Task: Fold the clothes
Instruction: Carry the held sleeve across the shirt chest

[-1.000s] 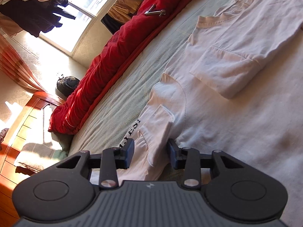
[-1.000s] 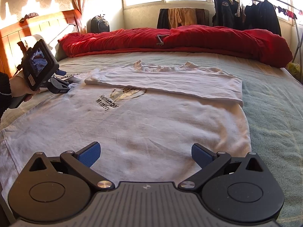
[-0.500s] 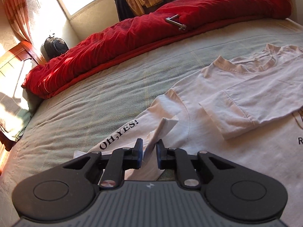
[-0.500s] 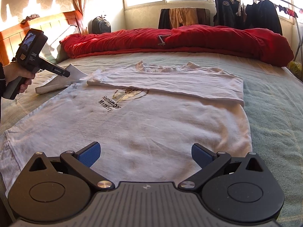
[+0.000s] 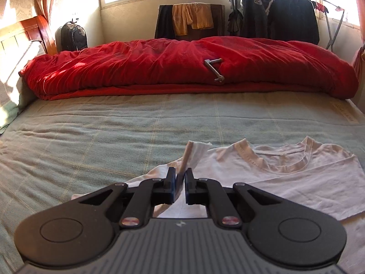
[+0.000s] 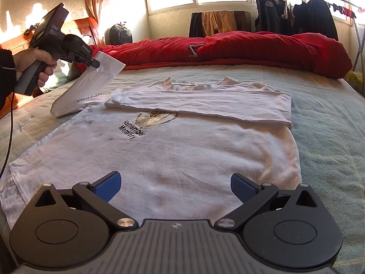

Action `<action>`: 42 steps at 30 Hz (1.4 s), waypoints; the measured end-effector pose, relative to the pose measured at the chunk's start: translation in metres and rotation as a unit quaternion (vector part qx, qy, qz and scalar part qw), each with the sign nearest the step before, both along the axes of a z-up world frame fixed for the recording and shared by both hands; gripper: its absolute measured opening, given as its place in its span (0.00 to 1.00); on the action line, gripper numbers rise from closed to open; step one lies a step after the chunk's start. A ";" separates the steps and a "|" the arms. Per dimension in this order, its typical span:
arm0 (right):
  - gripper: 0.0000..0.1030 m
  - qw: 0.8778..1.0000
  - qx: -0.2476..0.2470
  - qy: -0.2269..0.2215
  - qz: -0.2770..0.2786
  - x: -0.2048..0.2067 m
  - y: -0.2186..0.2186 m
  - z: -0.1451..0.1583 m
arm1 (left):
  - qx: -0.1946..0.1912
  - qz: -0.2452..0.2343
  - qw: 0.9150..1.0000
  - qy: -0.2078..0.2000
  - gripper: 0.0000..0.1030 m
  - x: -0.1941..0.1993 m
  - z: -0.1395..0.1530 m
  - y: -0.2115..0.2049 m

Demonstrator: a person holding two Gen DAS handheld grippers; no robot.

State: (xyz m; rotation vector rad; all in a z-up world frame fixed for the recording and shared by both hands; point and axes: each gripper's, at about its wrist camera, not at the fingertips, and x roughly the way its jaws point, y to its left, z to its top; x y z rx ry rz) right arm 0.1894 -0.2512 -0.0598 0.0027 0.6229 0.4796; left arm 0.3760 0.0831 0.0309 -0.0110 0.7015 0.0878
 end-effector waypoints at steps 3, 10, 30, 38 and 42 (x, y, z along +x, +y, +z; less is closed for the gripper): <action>1.00 1.000 0.003 -0.001 0.001 0.000 -0.001 0.002 | -0.037 0.003 0.999 -0.004 0.06 0.007 0.007 -0.007; 1.00 1.000 0.015 -0.008 0.002 -0.003 -0.005 0.007 | -0.045 -0.015 0.999 -0.014 0.05 0.020 0.021 -0.042; 1.00 0.999 0.031 -0.011 -0.004 -0.006 -0.012 0.013 | -0.020 -0.111 0.994 -0.003 0.05 0.056 0.037 -0.164; 1.00 0.999 0.037 -0.010 -0.009 -0.006 -0.015 0.014 | -0.012 -0.143 0.990 0.008 0.05 0.063 0.027 -0.206; 1.00 0.999 0.037 -0.008 -0.011 -0.004 -0.016 0.014 | -0.015 -0.156 0.988 0.015 0.05 0.065 0.018 -0.222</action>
